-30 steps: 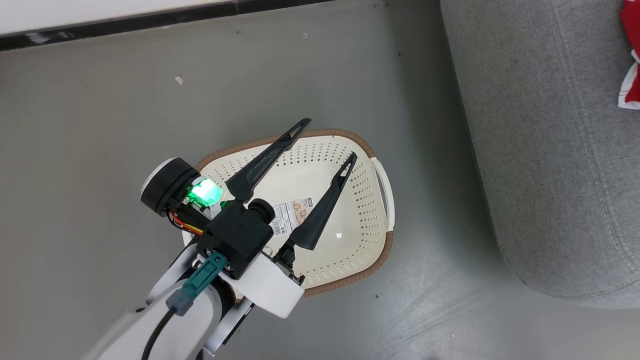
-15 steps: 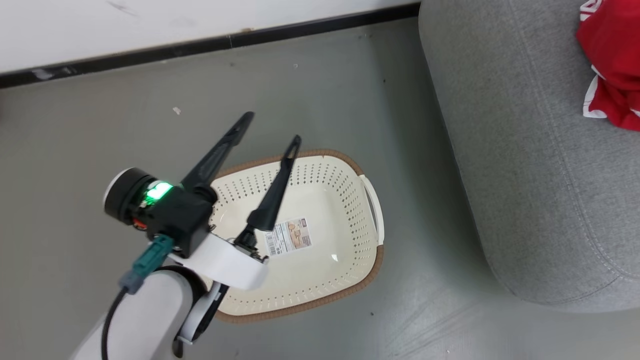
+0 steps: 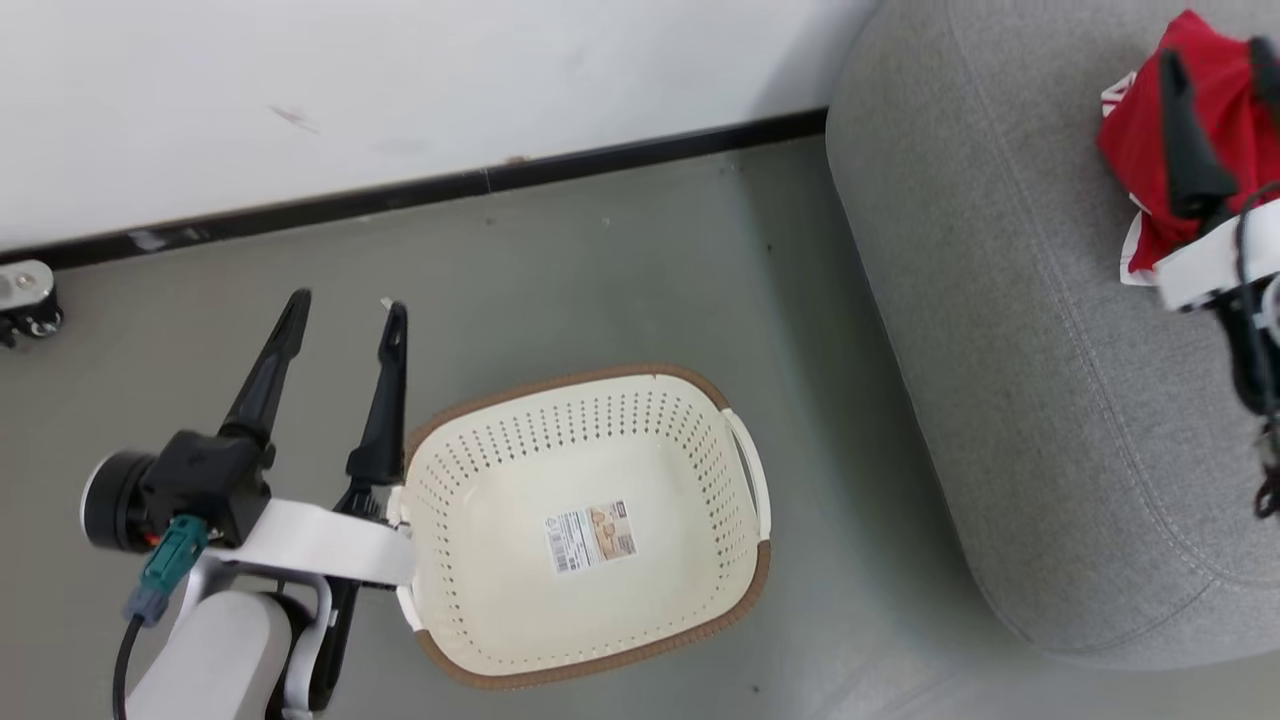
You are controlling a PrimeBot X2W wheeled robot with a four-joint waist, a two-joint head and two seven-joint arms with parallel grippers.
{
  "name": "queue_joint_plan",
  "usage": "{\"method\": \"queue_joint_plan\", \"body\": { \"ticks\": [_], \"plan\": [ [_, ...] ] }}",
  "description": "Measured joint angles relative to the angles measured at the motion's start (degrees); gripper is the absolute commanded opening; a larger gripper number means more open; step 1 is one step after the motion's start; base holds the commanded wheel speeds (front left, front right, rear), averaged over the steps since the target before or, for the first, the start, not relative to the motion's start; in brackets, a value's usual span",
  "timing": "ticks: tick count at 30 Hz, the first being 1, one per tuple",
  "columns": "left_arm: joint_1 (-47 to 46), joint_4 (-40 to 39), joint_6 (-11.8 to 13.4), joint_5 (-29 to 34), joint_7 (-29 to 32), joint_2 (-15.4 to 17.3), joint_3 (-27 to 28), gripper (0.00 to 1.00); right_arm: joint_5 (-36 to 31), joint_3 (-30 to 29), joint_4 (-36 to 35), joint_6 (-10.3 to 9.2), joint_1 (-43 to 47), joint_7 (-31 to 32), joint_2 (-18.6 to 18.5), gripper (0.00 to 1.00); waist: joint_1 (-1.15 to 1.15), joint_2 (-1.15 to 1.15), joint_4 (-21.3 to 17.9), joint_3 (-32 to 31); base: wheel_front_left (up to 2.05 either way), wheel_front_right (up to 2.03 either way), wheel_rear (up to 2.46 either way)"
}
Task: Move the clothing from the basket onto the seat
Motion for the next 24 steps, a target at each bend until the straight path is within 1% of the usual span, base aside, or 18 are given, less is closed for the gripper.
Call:
{"method": "queue_joint_plan", "body": {
  "ticks": [7, 14, 19, 24],
  "plan": [
    [4.1, 2.7, 1.5, -0.8, -1.2, 0.1, 2.1, 1.00, -0.3, 1.2, -5.6, 0.00, 5.4, 0.0, 3.4, 1.00, 0.00, 0.00, 1.1, -3.9, 0.00, 0.00, 0.00],
    [8.2, 4.8, 2.8, -1.8, -1.8, 0.0, 4.1, 1.00, -2.8, 1.0, -10.3, 0.00, 12.1, 0.0, 7.5, 1.00, 0.00, 0.00, 2.7, -7.8, 0.00, 0.00, 0.00],
    [10.3, 5.4, 3.3, -2.6, -2.3, -0.1, 5.4, 1.00, -5.9, 1.9, -13.2, 0.00, 17.4, 0.0, 10.1, 1.00, 0.00, 0.00, 3.9, -10.5, 0.00, 0.00, 0.00],
    [12.2, 6.0, 3.3, -2.9, -2.7, -0.2, 6.1, 1.00, -8.6, 1.8, -15.8, 0.00, 22.3, 0.0, 11.3, 1.00, 0.00, 0.00, 5.1, -13.1, 0.00, 0.00, 0.00]
  ]
}}
